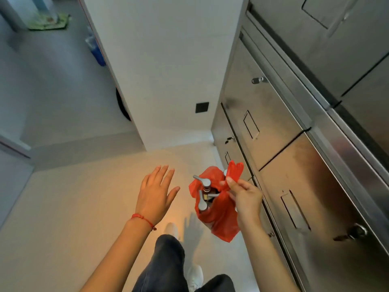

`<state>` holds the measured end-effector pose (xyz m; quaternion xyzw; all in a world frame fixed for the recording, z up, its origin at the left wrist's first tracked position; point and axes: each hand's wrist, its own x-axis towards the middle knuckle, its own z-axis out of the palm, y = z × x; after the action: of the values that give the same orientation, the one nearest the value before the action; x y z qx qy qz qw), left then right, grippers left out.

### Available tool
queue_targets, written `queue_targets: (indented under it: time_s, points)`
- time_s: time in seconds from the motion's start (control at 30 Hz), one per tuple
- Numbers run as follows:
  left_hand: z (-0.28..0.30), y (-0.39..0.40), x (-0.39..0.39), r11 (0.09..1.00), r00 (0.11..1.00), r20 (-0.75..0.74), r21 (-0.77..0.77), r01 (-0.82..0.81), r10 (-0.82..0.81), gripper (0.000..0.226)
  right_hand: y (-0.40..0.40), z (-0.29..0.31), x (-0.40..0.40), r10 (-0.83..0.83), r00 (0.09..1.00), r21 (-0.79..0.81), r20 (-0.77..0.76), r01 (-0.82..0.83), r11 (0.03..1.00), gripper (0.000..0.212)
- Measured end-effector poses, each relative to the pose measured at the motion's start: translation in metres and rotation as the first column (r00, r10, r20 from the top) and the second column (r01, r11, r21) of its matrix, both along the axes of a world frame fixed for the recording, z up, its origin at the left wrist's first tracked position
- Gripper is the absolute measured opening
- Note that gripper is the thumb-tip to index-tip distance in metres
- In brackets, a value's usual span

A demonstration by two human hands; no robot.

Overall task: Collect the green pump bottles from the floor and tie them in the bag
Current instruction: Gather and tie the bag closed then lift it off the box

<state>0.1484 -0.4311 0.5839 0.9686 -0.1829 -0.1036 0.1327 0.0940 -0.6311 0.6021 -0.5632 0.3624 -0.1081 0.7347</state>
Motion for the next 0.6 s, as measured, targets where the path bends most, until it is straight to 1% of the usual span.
queue_targets:
  time_s: [0.2, 0.33, 0.47, 0.6]
  points:
    - [-0.028, -0.018, 0.108, 1.0, 1.0, -0.015, 0.006, 0.019, -0.019, 0.083, -0.021, -0.026, 0.099, -0.019, 0.999, 0.012, -0.031, 0.019, 1.0, 0.016]
    - [-0.042, -0.025, 0.182, 0.998, 0.997, -0.053, 0.027, 0.057, -0.055, 0.079, -0.027, -0.049, 0.16, -0.032, 0.995, -0.009, -0.096, 0.031, 0.999, 0.02]
    - [-0.059, -0.027, 0.245, 0.996, 0.994, -0.076, 0.036, 0.083, -0.08, 0.077, -0.029, -0.069, 0.217, -0.017, 0.988, -0.044, -0.151, 0.01, 0.999, 0.018]
    - [-0.081, -0.031, 0.293, 0.994, 0.994, -0.083, 0.078, 0.08, -0.073, 0.062, -0.033, -0.092, 0.27, -0.02, 0.987, -0.03, -0.16, 0.015, 0.999, 0.017]
